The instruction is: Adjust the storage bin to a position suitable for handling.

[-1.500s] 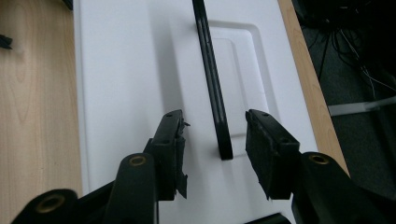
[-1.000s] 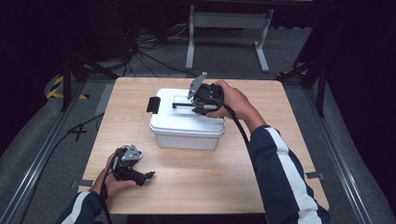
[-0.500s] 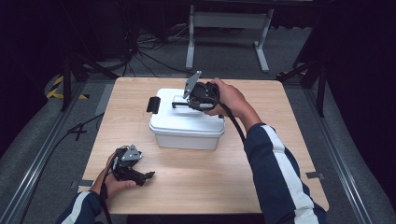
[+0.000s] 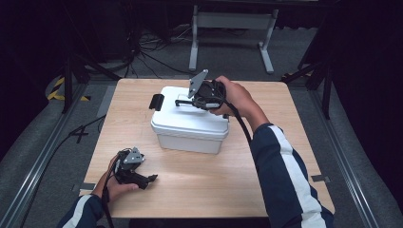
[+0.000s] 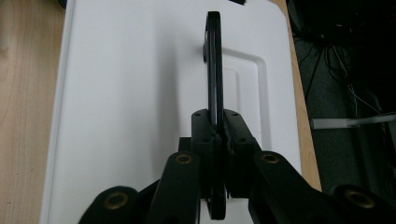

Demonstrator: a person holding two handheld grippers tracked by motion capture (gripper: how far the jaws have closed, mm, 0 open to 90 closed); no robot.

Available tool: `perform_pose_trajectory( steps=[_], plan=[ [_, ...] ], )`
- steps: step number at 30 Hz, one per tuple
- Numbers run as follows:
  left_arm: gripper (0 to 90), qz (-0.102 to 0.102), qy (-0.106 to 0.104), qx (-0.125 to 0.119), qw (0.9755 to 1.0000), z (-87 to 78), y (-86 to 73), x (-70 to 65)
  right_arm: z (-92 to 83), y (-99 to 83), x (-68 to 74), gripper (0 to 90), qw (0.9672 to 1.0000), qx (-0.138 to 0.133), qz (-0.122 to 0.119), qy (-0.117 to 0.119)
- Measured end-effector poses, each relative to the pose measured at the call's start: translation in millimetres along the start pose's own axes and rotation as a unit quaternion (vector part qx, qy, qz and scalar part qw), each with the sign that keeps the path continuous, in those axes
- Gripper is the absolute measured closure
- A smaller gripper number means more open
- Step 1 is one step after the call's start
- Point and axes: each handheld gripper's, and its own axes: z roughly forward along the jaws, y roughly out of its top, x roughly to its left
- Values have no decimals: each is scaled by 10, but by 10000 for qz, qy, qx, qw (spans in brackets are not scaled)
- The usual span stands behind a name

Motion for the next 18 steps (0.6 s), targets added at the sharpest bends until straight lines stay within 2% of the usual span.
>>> perform_pose_trajectory(
  steps=[1, 9, 13, 18],
  plan=[
    [43, -3, 1, -1, 10000, 0, 0, -1, -39, -1, -14, 850, 10000, -68, -13, -9],
    [43, -2, 3, -1, 10000, 0, 0, 0, -131, 8, -1, 850, 9998, -49, -178, -76],
    [43, -5, 0, -4, 10000, 0, 0, 0, -195, -38, -4, 850, 9999, -93, -101, -87],
    [44, -11, -5, 4, 10000, -2, -1, 0, -282, -117, -4, 850, 9997, -69, -64, -227]
  ],
)
